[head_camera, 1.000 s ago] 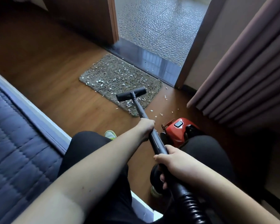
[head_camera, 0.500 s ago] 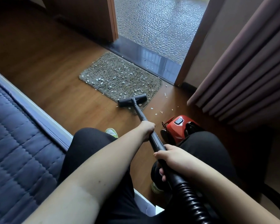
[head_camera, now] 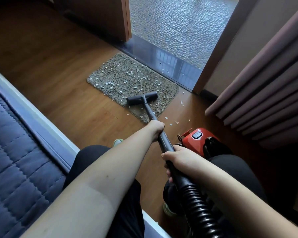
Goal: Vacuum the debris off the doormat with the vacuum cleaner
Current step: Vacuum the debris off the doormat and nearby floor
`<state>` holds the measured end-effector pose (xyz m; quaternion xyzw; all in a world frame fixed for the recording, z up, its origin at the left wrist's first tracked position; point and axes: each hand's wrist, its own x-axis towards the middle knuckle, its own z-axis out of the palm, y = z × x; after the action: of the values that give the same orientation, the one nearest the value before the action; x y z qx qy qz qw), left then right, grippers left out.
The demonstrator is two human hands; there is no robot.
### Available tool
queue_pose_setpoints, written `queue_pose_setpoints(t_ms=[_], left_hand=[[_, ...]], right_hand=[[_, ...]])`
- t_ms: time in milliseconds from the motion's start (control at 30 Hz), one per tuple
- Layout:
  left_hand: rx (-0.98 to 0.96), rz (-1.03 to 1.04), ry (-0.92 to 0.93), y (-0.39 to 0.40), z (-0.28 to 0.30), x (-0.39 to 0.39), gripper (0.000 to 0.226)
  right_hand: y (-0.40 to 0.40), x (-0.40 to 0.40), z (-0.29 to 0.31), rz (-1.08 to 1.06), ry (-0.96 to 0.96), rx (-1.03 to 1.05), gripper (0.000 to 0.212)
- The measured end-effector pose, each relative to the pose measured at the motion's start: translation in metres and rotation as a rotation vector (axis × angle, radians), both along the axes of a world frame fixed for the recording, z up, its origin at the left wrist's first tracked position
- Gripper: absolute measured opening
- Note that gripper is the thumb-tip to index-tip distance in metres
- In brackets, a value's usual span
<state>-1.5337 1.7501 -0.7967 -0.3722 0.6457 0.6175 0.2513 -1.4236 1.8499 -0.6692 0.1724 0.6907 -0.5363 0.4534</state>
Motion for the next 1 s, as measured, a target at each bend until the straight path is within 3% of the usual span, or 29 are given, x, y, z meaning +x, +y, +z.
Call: queue_pose_setpoints(t_ms=[433,533,1000], left_hand=[[-0.039,0.016,0.014,-0.037,-0.02,-0.085,0.002],[-0.072,0.022,-0.001,-0.05,-0.023,-0.095,0.009],[-0.034,0.051,0.054,-0.023,0.008,-0.047,0.013]], right_hand=[[-0.033,-0.078,-0.023,-0.014,0.04,-0.047,0.015],[-0.044,-0.089,-0.028,-0.023,0.048,-0.063,0.015],[-0.013,-0.036,0.0,-0.015,0.072,-0.068,0.016]])
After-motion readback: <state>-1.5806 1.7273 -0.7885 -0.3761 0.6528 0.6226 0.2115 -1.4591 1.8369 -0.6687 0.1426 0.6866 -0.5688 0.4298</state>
